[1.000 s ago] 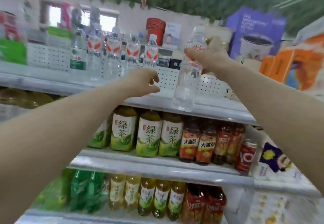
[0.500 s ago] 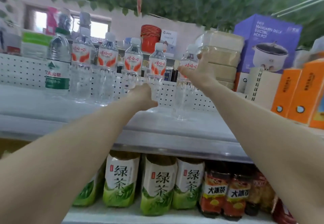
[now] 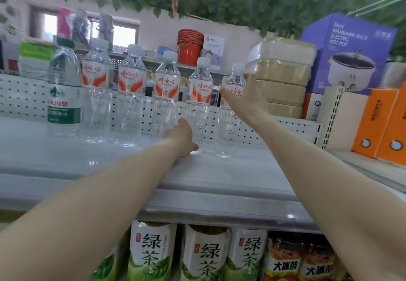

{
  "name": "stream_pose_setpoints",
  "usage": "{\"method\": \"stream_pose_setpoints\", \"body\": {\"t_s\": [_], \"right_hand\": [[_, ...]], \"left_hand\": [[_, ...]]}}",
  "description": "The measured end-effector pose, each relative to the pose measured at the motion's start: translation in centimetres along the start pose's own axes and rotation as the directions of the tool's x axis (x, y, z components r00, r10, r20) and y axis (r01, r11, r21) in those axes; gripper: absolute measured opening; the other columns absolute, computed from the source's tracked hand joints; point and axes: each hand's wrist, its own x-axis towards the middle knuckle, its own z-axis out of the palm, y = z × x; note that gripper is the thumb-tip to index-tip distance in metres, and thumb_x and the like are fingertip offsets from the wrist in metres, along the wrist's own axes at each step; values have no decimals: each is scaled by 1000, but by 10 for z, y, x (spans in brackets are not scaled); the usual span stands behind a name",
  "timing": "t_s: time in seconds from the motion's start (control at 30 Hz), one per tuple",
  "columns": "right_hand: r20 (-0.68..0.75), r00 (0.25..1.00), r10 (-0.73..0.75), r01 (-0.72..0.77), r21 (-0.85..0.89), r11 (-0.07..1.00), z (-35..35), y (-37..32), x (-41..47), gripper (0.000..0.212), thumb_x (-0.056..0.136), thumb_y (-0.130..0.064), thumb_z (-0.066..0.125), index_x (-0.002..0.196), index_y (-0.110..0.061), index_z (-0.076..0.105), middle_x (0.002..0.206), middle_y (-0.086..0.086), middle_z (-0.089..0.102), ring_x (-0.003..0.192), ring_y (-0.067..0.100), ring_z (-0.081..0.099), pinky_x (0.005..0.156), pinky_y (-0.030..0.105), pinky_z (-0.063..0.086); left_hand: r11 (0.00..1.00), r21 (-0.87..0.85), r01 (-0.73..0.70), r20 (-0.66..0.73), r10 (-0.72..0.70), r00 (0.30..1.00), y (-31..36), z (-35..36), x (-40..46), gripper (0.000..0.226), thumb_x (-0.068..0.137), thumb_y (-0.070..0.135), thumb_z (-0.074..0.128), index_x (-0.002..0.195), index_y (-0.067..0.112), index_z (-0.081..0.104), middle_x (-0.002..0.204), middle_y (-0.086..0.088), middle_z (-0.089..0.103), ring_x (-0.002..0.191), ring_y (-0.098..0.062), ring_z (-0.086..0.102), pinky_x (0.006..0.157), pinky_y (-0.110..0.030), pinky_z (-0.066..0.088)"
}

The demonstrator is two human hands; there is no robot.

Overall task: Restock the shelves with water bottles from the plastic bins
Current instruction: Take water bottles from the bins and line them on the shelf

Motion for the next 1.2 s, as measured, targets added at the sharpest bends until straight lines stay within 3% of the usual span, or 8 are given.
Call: {"method": "stream_pose_setpoints", "body": {"t_s": [0.1, 0.23, 0.43, 0.77, 0.97, 1.1, 1.13, 1.2], "right_hand": [[19, 999, -25, 26, -56, 998, -1, -3, 7, 78, 86, -49, 67, 143, -15, 26, 142, 10, 47, 128, 32, 46, 102, 47, 42], [32, 998, -56, 58, -64, 996, 1, -6, 10, 75, 91, -39, 64, 148, -20, 19, 139, 13, 48, 124, 32, 47, 91, 37, 37], [40, 995, -96, 99, -82, 992, 5, -4, 12, 84, 94, -38, 62, 154, -32, 5, 148, 14, 40, 132, 34, 41, 107, 48, 33], [54, 995, -85, 88, -69, 994, 6, -1, 14, 77, 93, -40, 61, 149, -36, 8, 153, 17, 33, 138, 40, 35, 111, 56, 32], [91, 992, -84, 99, -176, 979, -1, -4, 11, 80, 94, -45, 58, 151, -34, 3, 155, 17, 30, 133, 40, 42, 105, 55, 37], [137, 978, -156, 192, -314, 930, -22, -5, -5, 70, 98, -40, 52, 153, -25, 11, 144, 16, 40, 124, 36, 48, 96, 49, 43], [144, 974, -175, 215, -341, 915, -28, -4, -11, 65, 98, -40, 51, 152, -23, 17, 142, 15, 43, 120, 36, 51, 93, 48, 45], [152, 958, -241, 282, -384, 879, -41, 1, -27, 53, 99, -39, 49, 145, -18, 32, 136, 13, 48, 114, 35, 54, 89, 47, 49]], "left_hand": [[1000, -6, -6, -6, 6, 1000, -1, -1, -1, 61, 92, 29, 65, 132, 1, 29, 123, -17, 53, 110, -34, 52, 73, -34, 38], [1000, -4, -18, 2, 18, 1000, -2, -2, -1, 63, 93, 27, 64, 135, 0, 27, 126, -20, 53, 114, -36, 52, 75, -34, 37], [999, -7, -37, 13, 37, 999, -4, -3, 0, 59, 93, 26, 63, 133, 1, 28, 123, -19, 55, 111, -35, 53, 75, -33, 39], [998, 2, -56, 15, 56, 998, -5, -2, -2, 58, 94, 26, 62, 134, 1, 28, 120, -18, 56, 107, -33, 55, 76, -33, 41], [997, 56, -46, 27, 45, 999, -4, -7, -7, 52, 94, 28, 62, 130, 4, 35, 115, -15, 57, 98, -28, 55, 72, -31, 41], [979, 189, -76, 26, 73, 997, 2, -19, -21, 28, 95, 32, 58, 107, 9, 46, 82, -2, 49, 72, -16, 47, 58, -25, 37], [974, 210, -80, 11, 80, 997, 4, -22, -27, 25, 95, 32, 57, 103, 11, 46, 78, 0, 46, 71, -16, 47, 57, -24, 37], [969, 223, -102, -29, 111, 993, 10, -28, -40, 23, 94, 31, 58, 106, 14, 50, 90, -2, 53, 84, -20, 52, 69, -27, 44]]}}
